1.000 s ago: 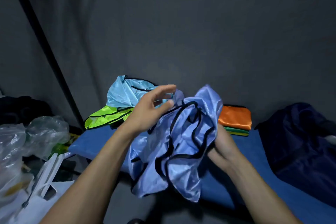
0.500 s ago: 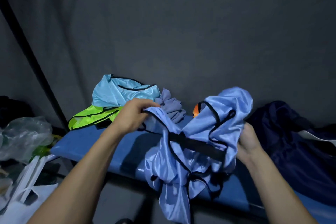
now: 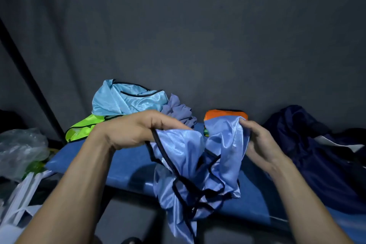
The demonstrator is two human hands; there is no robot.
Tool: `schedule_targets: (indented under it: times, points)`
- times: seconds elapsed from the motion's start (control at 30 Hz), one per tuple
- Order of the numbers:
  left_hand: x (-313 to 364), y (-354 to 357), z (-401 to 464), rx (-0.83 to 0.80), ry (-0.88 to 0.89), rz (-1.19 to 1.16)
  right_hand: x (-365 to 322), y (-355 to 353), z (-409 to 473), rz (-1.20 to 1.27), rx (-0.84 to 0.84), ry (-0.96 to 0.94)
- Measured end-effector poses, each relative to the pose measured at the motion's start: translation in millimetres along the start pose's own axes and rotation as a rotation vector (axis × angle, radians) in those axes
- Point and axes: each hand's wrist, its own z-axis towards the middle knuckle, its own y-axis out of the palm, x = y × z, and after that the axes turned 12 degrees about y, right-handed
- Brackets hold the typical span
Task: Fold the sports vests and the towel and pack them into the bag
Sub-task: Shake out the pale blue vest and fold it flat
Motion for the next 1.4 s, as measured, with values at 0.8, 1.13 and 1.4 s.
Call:
schedule_targets:
  times: [0.8, 1.13, 1.4]
  points:
    - [-10, 17, 15, 0.387, 0.094, 0.216, -21, 27, -10, -0.226, 0.001, -0.112]
    - [2, 10, -3, 0.415, 0.069, 0.111, -21, 36, -18, -0.500, 0.026, -0.091]
    - [9, 21, 4, 0.412, 0.184, 0.055, -22, 42, -35, -0.658, -0.169, -0.192]
